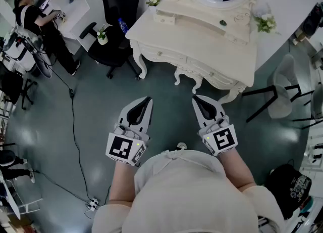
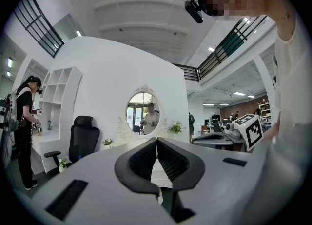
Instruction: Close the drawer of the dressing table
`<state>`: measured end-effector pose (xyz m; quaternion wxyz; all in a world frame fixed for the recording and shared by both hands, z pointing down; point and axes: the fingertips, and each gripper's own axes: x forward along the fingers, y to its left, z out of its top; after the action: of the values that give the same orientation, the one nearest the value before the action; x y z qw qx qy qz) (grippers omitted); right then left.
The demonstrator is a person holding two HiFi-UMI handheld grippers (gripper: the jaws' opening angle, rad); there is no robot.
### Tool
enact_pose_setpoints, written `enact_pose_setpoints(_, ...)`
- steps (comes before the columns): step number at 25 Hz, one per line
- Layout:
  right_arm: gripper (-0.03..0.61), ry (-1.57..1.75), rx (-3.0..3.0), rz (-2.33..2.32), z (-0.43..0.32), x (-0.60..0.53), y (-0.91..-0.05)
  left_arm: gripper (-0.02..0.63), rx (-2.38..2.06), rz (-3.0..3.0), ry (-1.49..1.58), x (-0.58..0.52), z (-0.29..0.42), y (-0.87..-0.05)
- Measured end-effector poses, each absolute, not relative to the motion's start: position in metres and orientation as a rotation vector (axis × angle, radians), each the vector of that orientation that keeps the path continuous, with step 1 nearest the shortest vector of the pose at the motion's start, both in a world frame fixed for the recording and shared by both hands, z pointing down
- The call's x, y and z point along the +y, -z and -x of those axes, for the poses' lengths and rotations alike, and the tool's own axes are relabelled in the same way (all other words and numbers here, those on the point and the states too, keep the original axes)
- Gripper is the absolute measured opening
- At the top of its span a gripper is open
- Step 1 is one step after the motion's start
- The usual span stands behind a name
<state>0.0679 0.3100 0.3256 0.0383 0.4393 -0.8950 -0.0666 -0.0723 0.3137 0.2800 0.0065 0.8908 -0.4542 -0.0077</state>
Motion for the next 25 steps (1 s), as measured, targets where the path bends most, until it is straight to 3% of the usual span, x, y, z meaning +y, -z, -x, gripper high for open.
enact_pose_setpoints(20,0.006,0.169,-2.706,-1.458,-0.046,0.306,-0.334,0.025,-1.400,-2.737,0.070,0.308,0.103,-0.297)
enact_pose_setpoints(21,0.006,0.167,-2.701,-1.465,-0.042,0.306,-0.335,0.108,-1.413,-2.726,0.070,0.306,0.109,-0.302)
enact_pose_setpoints(22,0.006,0.164,-2.699,-1.470,-0.037,0.306,-0.336,0.311,-1.419,-2.721,0.063,0.305,0.114,-0.305)
enact_pose_setpoints(23,0.006,0.160,-2.698,-1.472,-0.032,0.307,-0.338,0.348,-1.417,-2.721,0.050,0.305,0.118,-0.308)
enact_pose_setpoints(25,0.006,0.155,-2.697,-1.466,-0.022,0.306,-0.341,0.348,-1.413,-2.723,0.025,0.305,0.126,-0.311)
